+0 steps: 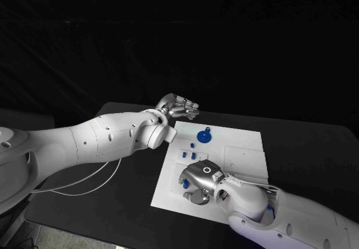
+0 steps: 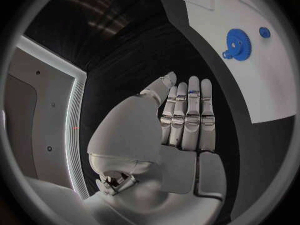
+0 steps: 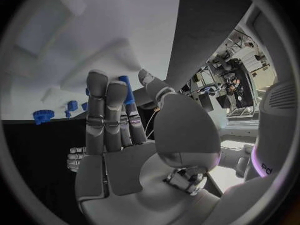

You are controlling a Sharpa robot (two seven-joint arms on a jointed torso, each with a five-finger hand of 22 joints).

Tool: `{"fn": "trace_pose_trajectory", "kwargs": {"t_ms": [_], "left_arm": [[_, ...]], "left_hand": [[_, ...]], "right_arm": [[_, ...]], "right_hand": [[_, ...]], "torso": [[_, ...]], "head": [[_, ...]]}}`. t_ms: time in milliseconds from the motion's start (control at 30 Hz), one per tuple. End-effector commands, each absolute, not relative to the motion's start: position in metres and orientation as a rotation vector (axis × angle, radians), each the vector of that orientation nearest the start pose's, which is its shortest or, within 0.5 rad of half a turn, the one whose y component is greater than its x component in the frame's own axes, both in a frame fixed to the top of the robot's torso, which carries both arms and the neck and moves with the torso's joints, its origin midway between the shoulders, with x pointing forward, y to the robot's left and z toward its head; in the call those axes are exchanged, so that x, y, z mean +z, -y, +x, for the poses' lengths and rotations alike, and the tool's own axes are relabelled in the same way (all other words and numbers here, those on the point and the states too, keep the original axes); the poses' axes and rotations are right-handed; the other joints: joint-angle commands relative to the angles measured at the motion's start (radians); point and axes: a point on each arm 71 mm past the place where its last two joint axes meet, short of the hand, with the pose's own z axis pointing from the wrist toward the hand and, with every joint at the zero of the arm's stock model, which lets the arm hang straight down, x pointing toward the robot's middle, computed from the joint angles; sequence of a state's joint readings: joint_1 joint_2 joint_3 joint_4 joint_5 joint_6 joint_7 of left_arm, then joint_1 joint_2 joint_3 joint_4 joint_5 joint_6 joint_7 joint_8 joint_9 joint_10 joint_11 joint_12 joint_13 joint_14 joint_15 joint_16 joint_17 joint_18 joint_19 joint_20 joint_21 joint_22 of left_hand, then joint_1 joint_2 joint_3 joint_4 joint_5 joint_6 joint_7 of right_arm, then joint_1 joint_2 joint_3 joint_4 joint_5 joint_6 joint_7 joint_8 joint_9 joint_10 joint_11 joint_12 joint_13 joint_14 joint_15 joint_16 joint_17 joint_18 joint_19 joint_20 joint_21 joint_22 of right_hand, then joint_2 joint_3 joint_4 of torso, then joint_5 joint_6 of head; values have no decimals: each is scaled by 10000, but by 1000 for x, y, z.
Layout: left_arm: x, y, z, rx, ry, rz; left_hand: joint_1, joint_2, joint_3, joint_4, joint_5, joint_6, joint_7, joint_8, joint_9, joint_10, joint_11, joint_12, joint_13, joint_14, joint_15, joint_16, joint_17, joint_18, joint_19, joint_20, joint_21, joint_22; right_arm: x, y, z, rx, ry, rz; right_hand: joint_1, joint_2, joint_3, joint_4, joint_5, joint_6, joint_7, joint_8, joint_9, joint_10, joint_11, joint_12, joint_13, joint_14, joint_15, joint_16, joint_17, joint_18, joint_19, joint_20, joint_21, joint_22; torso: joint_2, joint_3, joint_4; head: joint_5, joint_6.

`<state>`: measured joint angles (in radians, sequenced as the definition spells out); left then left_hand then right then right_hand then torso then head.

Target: Assemble the parts on the task board

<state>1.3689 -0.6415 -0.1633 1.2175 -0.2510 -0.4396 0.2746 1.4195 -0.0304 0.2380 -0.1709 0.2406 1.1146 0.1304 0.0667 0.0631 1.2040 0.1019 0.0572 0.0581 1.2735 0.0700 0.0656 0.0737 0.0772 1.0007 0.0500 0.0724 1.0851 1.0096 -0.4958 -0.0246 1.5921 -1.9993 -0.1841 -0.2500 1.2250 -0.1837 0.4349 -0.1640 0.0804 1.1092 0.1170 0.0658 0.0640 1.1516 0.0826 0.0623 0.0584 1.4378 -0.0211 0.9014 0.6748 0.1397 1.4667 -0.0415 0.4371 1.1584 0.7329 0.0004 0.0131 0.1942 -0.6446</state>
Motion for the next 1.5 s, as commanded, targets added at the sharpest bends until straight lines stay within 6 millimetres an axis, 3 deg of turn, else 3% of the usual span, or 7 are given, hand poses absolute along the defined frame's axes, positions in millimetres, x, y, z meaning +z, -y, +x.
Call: {"fn": "trace_pose_trajectory", "kwargs": {"t_ms": [33, 467, 767, 1000, 1333, 1467, 1500], "left_arm": [[-147, -201, 559, -12027, -14393, -8030], [-147, -202, 560, -12010, -14406, -8046], [-147, -206, 560, -11955, -14362, -8068], [-147, -211, 559, -11886, -14307, -8092], [-148, -219, 556, -11992, -14359, -8049], [-150, -222, 554, -12017, -14390, -8059], [-150, -223, 553, -12021, -14397, -8064]], "left_hand": [[21, 71, -8, 36, -37, 1, 7, -27, 3, -73, -2, 36, -4, -39, 0, -37, -8, 124, 47, -19, -43, -10], [21, 71, -8, 36, -37, 1, 7, -27, 3, -73, -2, 36, -4, -39, 0, -37, -8, 124, 47, -19, -43, -10], [21, 71, -8, 36, -37, 1, 7, -27, 3, -73, -2, 36, -4, -39, 0, -37, -8, 124, 47, -19, -43, -10], [18, 67, -14, 46, -46, 2, 6, -24, 4, -67, -6, 40, -3, -32, -1, -34, -5, 128, 56, -17, -39, -46], [-113, 49, -49, 151, -81, -32, -7, -26, 3, -28, -30, 39, -4, 28, -11, -31, 11, 123, 125, -14, -59, -224], [-163, 27, -67, 214, -90, -48, -15, -26, 3, 14, -46, 40, -2, 67, -19, -30, 21, 117, 183, -20, -58, -378], [-176, 18, -78, 249, -96, -45, -21, -23, 5, 76, -68, 39, -8, 112, -38, -26, 32, 112, 224, -29, -53, -459]], "right_arm": [[-236, 9, 394, 7592, -15674, -6811], [-227, 20, 395, 8065, -14960, -5904], [-204, 47, 410, 8923, -14868, -3865], [-186, 100, 438, 9336, -16025, -979], [-186, 185, 461, 8675, -18443, 2212], [-190, 212, 462, 8204, -19148, 3243], [-191, 218, 462, 8053, -19379, 3479]], "right_hand": [[242, 40, -387, 99, 2, -112, 21, -33, -14, -256, 59, -2, 8, -32, 113, 84, -85, 195, 430, 93, -22, -121], [679, -248, -900, 716, -102, -455, -44, -36, -18, -920, 183, -16, -3, -92, 164, 253, -335, 353, 419, 157, 105, -608], [537, -124, -938, 900, -45, -432, 2, -37, -19, -261, 44, -21, 0, -86, 84, 264, -405, 281, 412, 91, 208, -787], [35, 186, -717, 1101, 555, -38, -93, -21, 14, 1079, -283, -8, 32, -64, -146, 312, -372, 84, 414, -116, 512, -699], [-46, 597, -1256, 1017, 895, 713, -559, -9, 110, 3615, -1141, 1467, 1297, -62, -750, 330, -235, -352, 416, -673, 801, -540], [-355, 916, -1947, 1495, 983, 837, -671, 11, 196, 1817, -1171, 5635, 5613, -18, -934, 610, 85, -669, 470, -869, 1706, -52], [-285, 932, -1952, 1583, 995, 810, -543, 3, 264, 1361, -1296, 6351, 6592, -105, -809, 628, 163, -672, 429, -880, 1844, 49]], "torso": [[3, -5, -8], [1, 1, -7], [-6, 6, -13], [-18, 10, -33], [-49, 69, -127], [-52, 101, -123], [-56, 119, -133]], "head": [[-4, 10], [-64, 31], [-331, 114], [-678, 233], [-1323, 357], [-1535, 284], [-1578, 295]]}}
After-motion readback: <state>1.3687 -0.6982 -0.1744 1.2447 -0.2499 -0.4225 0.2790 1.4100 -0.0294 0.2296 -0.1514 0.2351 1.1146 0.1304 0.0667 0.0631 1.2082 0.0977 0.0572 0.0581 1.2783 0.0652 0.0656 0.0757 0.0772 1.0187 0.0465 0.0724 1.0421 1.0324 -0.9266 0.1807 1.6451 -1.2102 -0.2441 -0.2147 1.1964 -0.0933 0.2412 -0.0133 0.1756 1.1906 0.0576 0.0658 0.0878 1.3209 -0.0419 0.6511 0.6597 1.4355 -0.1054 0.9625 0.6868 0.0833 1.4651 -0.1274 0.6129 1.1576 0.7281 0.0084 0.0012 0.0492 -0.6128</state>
